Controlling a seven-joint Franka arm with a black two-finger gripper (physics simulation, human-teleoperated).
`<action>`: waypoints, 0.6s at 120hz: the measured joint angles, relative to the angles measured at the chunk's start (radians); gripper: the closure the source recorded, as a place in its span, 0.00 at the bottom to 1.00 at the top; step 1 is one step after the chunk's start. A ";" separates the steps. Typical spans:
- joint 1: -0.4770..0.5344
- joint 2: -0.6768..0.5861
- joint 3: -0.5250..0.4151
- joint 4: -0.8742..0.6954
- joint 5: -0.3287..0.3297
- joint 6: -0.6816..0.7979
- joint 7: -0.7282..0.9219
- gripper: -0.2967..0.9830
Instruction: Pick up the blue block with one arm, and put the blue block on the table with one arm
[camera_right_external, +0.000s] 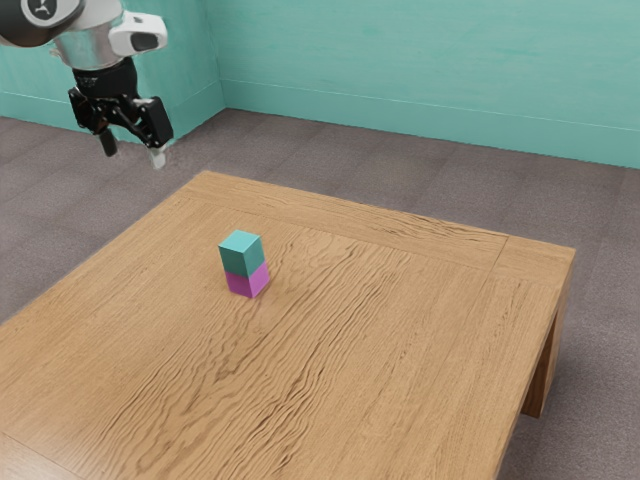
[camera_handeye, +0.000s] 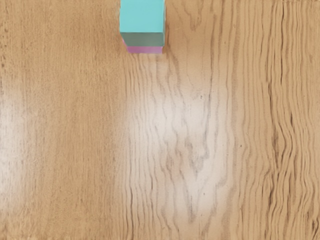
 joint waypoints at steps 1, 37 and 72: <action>-0.001 -0.004 0.002 -0.003 0.003 0.001 -0.001 0.23; 0.057 0.079 -0.012 -0.015 -0.022 0.085 -0.049 0.23; 0.039 0.259 -0.040 -0.052 -0.065 0.280 -0.154 0.23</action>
